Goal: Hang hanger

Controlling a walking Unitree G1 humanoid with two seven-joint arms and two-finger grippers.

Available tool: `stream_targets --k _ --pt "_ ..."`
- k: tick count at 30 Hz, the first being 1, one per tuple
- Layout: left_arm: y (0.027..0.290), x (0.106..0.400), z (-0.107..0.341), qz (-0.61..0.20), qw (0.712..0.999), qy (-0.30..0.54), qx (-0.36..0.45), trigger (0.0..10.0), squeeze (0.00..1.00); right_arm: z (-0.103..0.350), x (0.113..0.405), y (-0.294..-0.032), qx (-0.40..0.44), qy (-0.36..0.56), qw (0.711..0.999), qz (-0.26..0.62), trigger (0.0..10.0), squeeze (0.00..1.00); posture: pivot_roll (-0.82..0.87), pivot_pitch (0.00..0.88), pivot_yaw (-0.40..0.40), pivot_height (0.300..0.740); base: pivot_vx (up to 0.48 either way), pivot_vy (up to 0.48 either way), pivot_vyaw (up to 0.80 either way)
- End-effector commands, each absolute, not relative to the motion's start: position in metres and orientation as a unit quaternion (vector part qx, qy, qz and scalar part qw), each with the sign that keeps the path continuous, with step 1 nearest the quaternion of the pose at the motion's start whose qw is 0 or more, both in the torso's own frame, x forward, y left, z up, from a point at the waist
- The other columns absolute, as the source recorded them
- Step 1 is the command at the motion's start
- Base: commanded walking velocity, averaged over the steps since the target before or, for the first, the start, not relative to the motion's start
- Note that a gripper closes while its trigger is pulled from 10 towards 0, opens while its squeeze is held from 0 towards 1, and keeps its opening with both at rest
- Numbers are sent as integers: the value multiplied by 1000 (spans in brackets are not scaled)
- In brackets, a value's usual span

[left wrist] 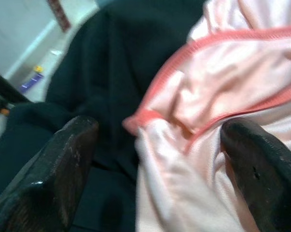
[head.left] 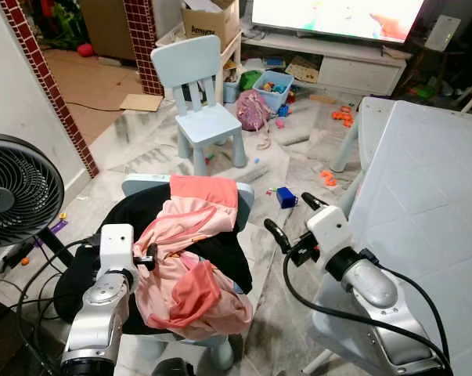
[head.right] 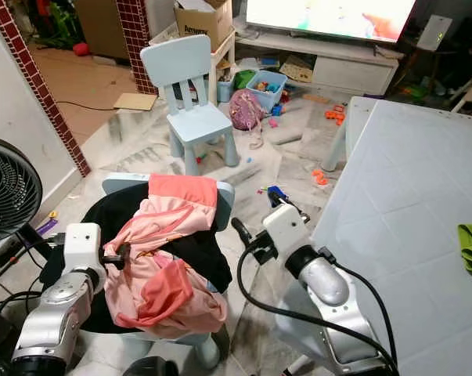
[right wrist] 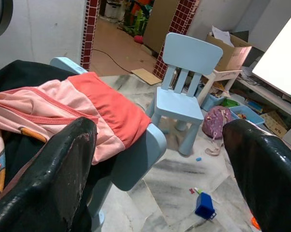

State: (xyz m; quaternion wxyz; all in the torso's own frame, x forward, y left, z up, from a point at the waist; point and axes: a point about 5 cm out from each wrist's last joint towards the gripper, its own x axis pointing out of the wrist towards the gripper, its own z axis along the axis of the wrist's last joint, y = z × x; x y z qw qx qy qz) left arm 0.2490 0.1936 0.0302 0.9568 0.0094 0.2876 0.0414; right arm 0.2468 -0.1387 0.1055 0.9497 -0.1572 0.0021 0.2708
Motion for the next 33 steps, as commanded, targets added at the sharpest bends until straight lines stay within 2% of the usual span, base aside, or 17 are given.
stream_targets --k 1,6,13,20,21,22,23,27,28,29,30,33 --pt "195 250 28 38 953 299 0 10000 0 107 248 -138 -161 -3 948 276 10000 0 -15 0 -17 740 0 0 0" --pt "192 246 23 29 943 328 -39 10000 0 108 250 -138 -164 -4 947 277 10000 0 -13 0 -22 740 0 0 0" --pt "190 242 22 31 941 333 -53 10000 0 107 251 -137 -169 -5 945 280 10000 0 -8 0 -24 740 0 0 0" --pt "199 247 18 51 941 328 -62 10000 0 107 250 -135 -170 -6 944 284 10000 0 -14 0 -24 740 0 0 0" --pt "200 249 19 53 943 323 -62 7961 0 107 250 -135 -170 -6 944 284 10000 0 -14 0 -24 740 0 0 0" --pt "201 250 20 56 944 319 -61 1725 0 107 250 -135 -171 -6 944 283 10000 0 -14 0 -24 740 0 0 0" --pt "202 251 20 57 944 319 -61 0 0 106 250 -135 -171 -6 944 283 10000 0 -14 0 -24 740 0 0 0" --pt "204 254 19 62 944 318 -58 0 0 107 250 -135 -174 -7 943 283 10000 0 -14 0 -24 740 0 0 0" --pt "205 255 19 64 945 317 -57 2471 0 107 250 -135 -174 -7 943 283 10000 0 -14 0 -24 740 0 0 0" --pt "205 255 19 64 945 317 -57 2471 0 107 250 -135 -174 -7 943 283 10000 0 -14 0 -24 740 0 0 0" --pt "205 257 21 69 947 308 -62 10000 0 107 250 -136 -175 -7 943 282 10000 0 -23 0 -25 740 0 0 0" --pt "206 256 23 82 948 300 -73 10000 0 106 249 -137 -178 -6 943 282 10000 0 -21 0 -26 740 0 0 0"
